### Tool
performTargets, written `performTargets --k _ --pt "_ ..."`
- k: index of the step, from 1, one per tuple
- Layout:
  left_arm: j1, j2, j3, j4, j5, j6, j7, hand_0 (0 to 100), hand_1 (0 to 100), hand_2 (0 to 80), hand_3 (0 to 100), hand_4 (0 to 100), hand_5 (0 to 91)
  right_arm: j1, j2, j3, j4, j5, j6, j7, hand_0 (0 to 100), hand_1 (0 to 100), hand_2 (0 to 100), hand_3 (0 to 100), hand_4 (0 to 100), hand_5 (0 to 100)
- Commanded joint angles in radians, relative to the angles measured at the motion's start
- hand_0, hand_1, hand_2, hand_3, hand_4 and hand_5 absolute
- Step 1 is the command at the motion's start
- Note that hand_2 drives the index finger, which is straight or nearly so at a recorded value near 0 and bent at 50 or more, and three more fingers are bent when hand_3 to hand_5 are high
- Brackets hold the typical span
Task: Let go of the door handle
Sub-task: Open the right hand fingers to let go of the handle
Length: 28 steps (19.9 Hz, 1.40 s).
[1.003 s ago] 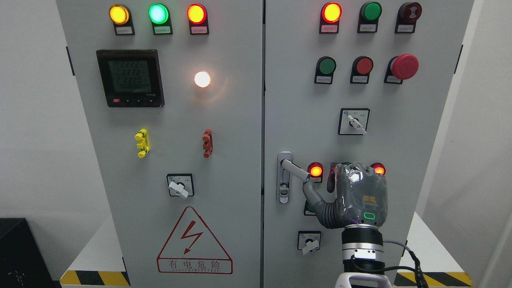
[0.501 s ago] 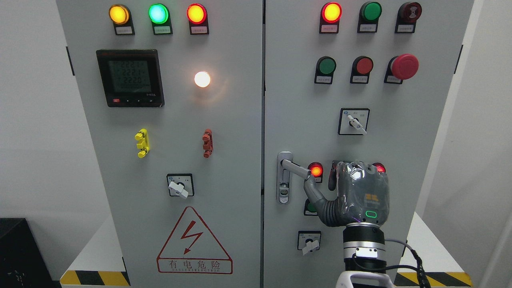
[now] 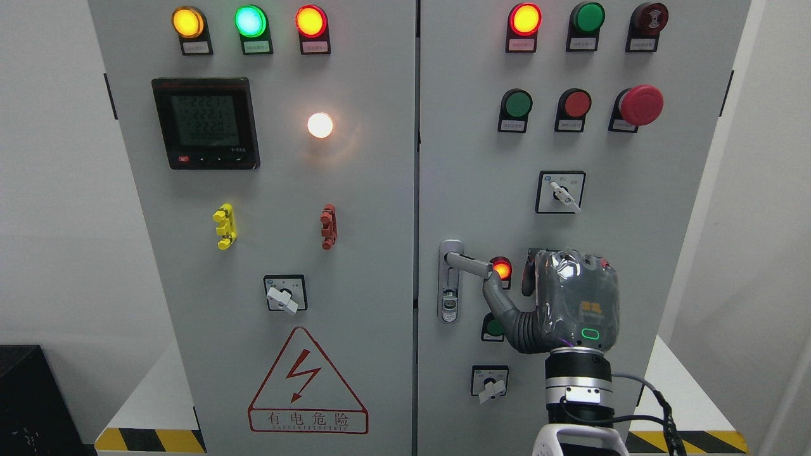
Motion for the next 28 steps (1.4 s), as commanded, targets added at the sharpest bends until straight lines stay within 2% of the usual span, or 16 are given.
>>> performTargets --k 1,11,16,19,21,22,23,26,27,28 --pt "0.0 0.0 -0.021 -0.02 0.0 0.0 0.0 0 0 2.3 9 1 0.0 0.004 0.004 -0.013 -0.003 0.0 -0.002 -0.003 38 37 86 100 100 95" --pt "0.0 0.0 -0.021 -0.02 0.0 0.0 0.0 0 0 2.3 9 1 0.0 0.081 -0.004 -0.006 -0.028 0.0 -0.045 -0.006 38 38 85 100 100 95" --pt "0.0 0.0 -0.021 -0.02 0.0 0.0 0.0 0 0 2.3 9 1 0.0 0.09 -0.007 -0.007 -0.046 0.0 -0.05 -0.017 39 39 85 100 100 95" --pt "0.0 0.0 -0.021 -0.02 0.0 0.0 0.0 0 0 2.2 9 1 0.0 0.122 -0.014 -0.007 -0.083 0.0 -0.065 -0.029 39 38 78 100 98 92" --pt "0.0 0.0 -0.021 -0.02 0.0 0.0 0.0 0 0 2.2 9 1 0.0 0.171 -0.024 -0.009 -0.124 0.0 -0.103 -0.035 40 38 70 100 88 87" --pt "0.0 0.0 -0.021 -0.02 0.0 0.0 0.0 0 0 2.2 9 1 0.0 0.196 -0.024 -0.009 -0.146 0.0 -0.116 -0.037 40 38 67 100 87 85" --pt "0.0 0.0 -0.021 -0.02 0.0 0.0 0.0 0 0 2.2 9 1 0.0 0.216 -0.024 -0.01 -0.163 -0.002 -0.123 -0.046 40 37 61 98 83 79" --pt "0.0 0.0 -0.021 -0.02 0.0 0.0 0.0 0 0 2.3 9 1 0.0 0.253 -0.024 -0.02 -0.189 -0.002 -0.181 -0.095 41 36 53 86 75 68" --pt "0.0 0.0 -0.021 -0.02 0.0 0.0 0.0 0 0 2.3 9 1 0.0 0.262 -0.021 -0.027 -0.196 -0.002 -0.197 -0.112 40 35 47 78 66 59" --pt "0.0 0.0 -0.021 -0.02 0.0 0.0 0.0 0 0 2.2 9 1 0.0 0.265 -0.022 -0.035 -0.198 -0.003 -0.209 -0.123 40 35 46 76 64 56"
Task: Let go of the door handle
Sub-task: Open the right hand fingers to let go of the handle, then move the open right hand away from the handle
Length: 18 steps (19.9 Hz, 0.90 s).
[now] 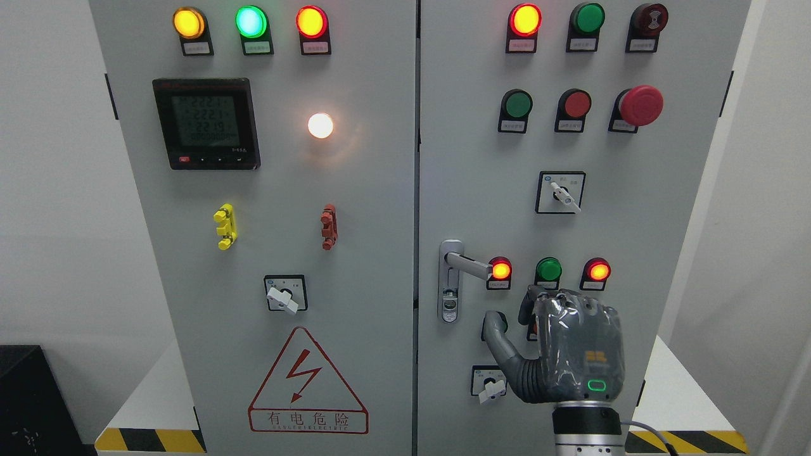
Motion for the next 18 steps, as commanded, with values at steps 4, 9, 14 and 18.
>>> performTargets --k 4,9,14,18 --pt "0.0 0.0 -0.021 -0.02 0.0 0.0 0.0 0 0 2.3 9 1 0.0 0.065 -0.003 -0.053 -0.093 -0.007 -0.103 -0.055 39 33 28 46 38 26" --pt "0.0 0.0 -0.021 -0.02 0.0 0.0 0.0 0 0 2.4 9 1 0.0 0.066 0.0 -0.162 -0.093 -0.051 -0.218 -0.088 38 30 14 21 17 2" --pt "0.0 0.0 -0.021 -0.02 0.0 0.0 0.0 0 0 2.2 9 1 0.0 0.074 0.0 -0.203 -0.101 -0.111 -0.278 -0.091 36 26 0 0 0 0" --pt "0.0 0.0 -0.021 -0.02 0.0 0.0 0.0 0 0 2.3 9 1 0.0 0.082 0.003 -0.217 -0.121 -0.114 -0.307 -0.089 33 19 0 0 0 0"
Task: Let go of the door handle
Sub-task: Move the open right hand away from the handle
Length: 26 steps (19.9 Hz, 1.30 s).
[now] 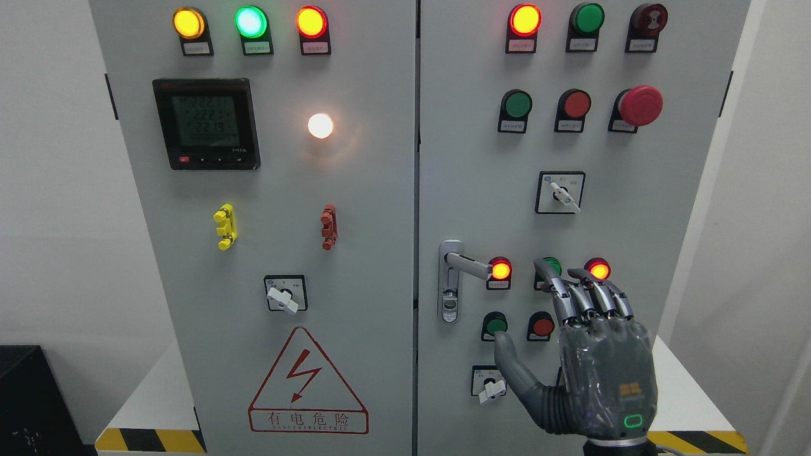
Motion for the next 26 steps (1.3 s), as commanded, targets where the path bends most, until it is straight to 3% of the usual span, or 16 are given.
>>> performTargets --k 1,12,26 --pt "0.0 0.0 -0.021 -0.02 0.0 0.0 0.0 0 0 2.3 9 1 0.0 0.01 0.004 -0.087 -0.039 -0.025 -0.021 0.002 32 17 0 0 0 0" --pt "0.0 0.0 -0.021 -0.02 0.0 0.0 0.0 0 0 2.4 9 1 0.0 0.013 0.002 -0.07 -0.032 -0.085 -0.021 0.003 29 13 0 0 0 0" --pt "0.0 0.0 -0.021 -0.02 0.0 0.0 0.0 0 0 2.3 9 1 0.0 0.02 0.002 -0.062 -0.031 -0.086 -0.017 0.002 28 15 0 0 0 0"
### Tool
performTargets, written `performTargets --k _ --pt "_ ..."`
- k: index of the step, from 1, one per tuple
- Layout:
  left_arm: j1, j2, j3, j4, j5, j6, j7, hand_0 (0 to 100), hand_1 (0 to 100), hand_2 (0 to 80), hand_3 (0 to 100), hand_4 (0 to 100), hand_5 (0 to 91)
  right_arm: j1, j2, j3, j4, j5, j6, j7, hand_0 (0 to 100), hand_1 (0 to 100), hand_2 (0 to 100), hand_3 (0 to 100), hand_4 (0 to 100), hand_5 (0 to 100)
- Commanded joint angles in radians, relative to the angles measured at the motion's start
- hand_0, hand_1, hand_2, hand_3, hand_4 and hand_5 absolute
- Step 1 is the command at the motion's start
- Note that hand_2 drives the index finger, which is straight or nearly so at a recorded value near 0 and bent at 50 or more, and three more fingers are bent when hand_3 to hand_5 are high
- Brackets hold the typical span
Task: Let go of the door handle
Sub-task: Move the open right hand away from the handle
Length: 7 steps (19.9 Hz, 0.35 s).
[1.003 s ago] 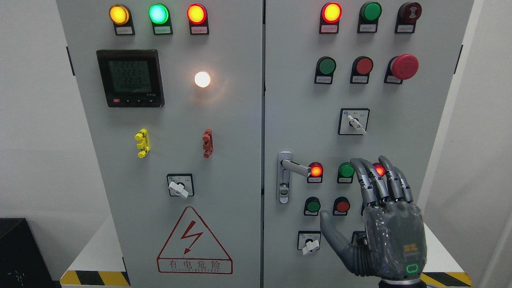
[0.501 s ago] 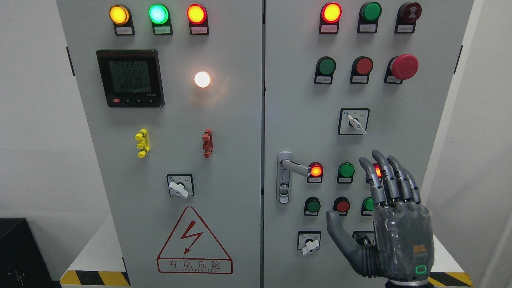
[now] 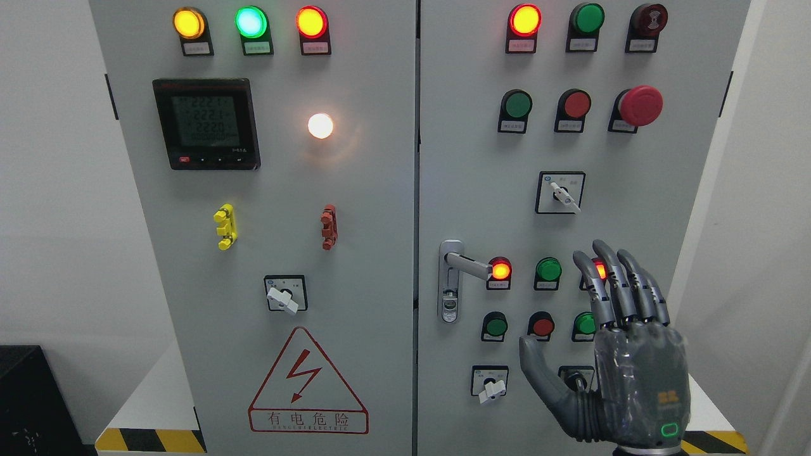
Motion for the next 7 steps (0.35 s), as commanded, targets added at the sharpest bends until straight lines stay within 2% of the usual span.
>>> performTargets --k 1,7 --pt "0.0 0.0 -0.021 -0.02 0.0 0.0 0.0 0 0 2.4 9 1 0.0 0.001 0.0 -0.014 -0.002 -0.002 -0.002 -0.002 28 16 0 0 0 0" --pt "0.0 0.0 -0.021 -0.02 0.0 0.0 0.0 0 0 2.4 9 1 0.0 0.001 0.0 -0.015 -0.002 -0.002 -0.003 -0.001 30 18 0 0 0 0"
